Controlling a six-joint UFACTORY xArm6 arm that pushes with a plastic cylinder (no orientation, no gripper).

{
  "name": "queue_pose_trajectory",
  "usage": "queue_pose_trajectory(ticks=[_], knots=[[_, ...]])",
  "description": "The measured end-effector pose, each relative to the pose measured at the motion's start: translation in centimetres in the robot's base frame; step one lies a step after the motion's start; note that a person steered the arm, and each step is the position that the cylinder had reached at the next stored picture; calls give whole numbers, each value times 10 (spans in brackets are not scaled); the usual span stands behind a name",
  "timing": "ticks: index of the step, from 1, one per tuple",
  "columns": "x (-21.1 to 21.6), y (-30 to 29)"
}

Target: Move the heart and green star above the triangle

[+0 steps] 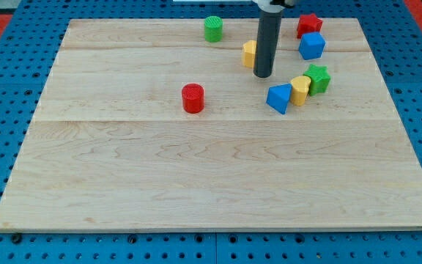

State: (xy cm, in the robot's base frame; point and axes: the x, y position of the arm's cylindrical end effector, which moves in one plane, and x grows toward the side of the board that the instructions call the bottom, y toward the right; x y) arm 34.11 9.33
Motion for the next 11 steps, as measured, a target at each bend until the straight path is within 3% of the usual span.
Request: queue_pose_trajectory(ticks=[2,4,5,6,7,8,10,11], knots=[[-67,-28],[-30,-23],[-37,32],[-15,71],[-15,145],[29,118],[29,-29],[51,44]])
